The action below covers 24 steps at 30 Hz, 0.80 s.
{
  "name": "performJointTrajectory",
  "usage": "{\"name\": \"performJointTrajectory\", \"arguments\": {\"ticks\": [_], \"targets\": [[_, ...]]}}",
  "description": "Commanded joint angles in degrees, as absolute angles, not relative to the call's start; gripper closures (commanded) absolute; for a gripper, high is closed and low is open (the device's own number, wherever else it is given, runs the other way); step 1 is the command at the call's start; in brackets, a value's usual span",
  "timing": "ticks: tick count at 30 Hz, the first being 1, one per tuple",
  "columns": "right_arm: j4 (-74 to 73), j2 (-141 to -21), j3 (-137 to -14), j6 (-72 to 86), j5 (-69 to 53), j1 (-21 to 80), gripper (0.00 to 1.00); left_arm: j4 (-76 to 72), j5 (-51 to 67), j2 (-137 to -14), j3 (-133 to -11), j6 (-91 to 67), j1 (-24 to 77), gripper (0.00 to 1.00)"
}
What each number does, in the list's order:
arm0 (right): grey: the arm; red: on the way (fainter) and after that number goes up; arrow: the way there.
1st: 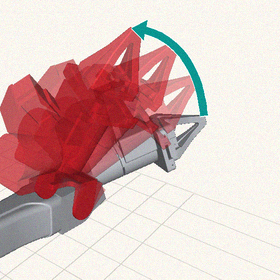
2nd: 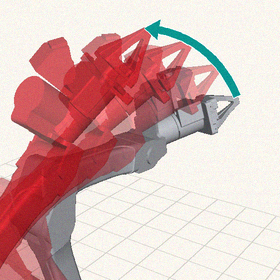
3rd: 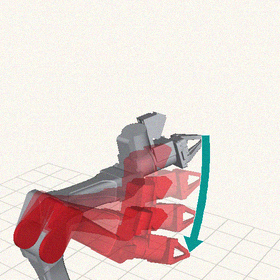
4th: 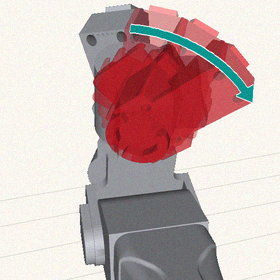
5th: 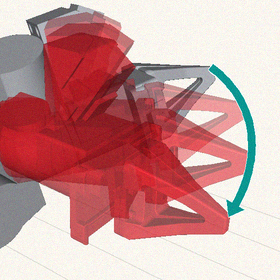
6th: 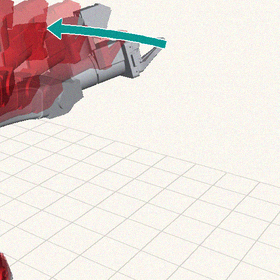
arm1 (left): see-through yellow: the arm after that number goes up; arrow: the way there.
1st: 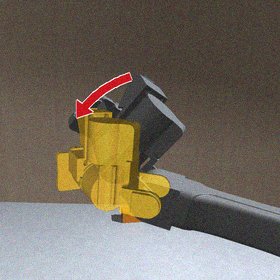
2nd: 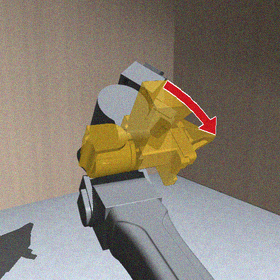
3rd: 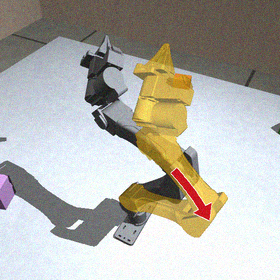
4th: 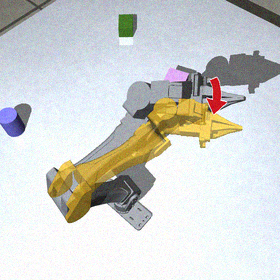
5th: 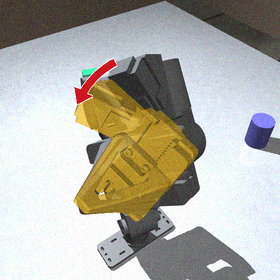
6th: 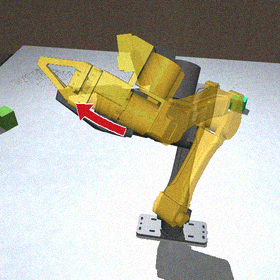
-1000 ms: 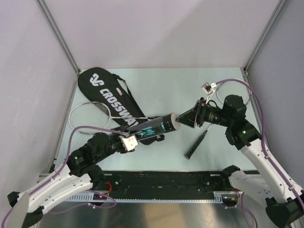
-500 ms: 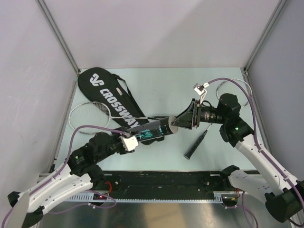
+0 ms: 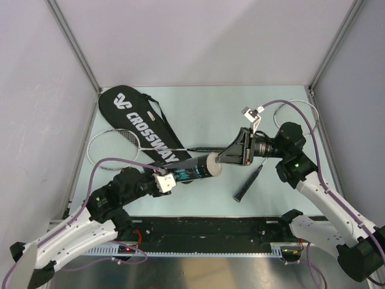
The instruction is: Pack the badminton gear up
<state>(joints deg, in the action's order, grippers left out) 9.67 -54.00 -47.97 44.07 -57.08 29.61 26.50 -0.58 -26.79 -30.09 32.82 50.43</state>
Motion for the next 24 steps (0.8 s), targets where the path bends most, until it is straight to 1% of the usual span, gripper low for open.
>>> {"name": "performJointTrajectory", "arguments": {"ticks": [1,5,7,9,10,12,14,17,19,21,24], "targets": [[10.82,-55.59,-46.24,45.41,-58.11,31.84,0.86,8.14,5.81,-25.78,-35.19,29.29,51.00,0.52],[10.88,-56.46,-46.23,45.60,-57.15,32.54,0.94,7.84,6.02,-26.36,-36.07,28.97,51.02,0.52],[9.93,-56.52,-46.25,45.08,-56.23,32.72,0.94,7.85,6.08,-26.39,-36.18,28.82,51.01,0.52],[9.62,-56.43,-46.24,44.93,-55.72,32.77,0.83,7.85,5.58,-26.42,-36.16,28.72,51.03,0.52],[9.60,-56.16,-46.23,45.14,-55.46,32.73,0.72,7.84,5.21,-26.44,-36.10,28.64,51.00,0.52],[10.05,-55.66,-46.23,45.72,-54.62,32.70,0.56,7.85,4.31,-26.45,-35.74,28.32,50.98,0.52],[10.55,-55.29,-46.23,46.17,-53.71,32.87,0.47,7.83,3.98,-26.37,-35.11,27.98,51.04,0.53],[9.27,-55.37,-46.36,45.08,-51.53,33.70,0.40,7.87,3.45,-26.49,-34.88,27.08,51.05,0.53],[7.09,-56.01,-46.46,43.46,-49.77,34.70,0.37,7.83,2.97,-26.55,-34.89,26.63,51.00,0.52],[5.31,-56.94,-46.49,42.33,-48.30,35.50,0.37,7.83,2.61,-26.48,-34.83,26.43,50.98,0.52],[4.19,-57.71,-46.54,41.72,-46.76,36.05,0.42,7.93,1.99,-26.88,-35.10,26.41,51.03,0.52]]}}
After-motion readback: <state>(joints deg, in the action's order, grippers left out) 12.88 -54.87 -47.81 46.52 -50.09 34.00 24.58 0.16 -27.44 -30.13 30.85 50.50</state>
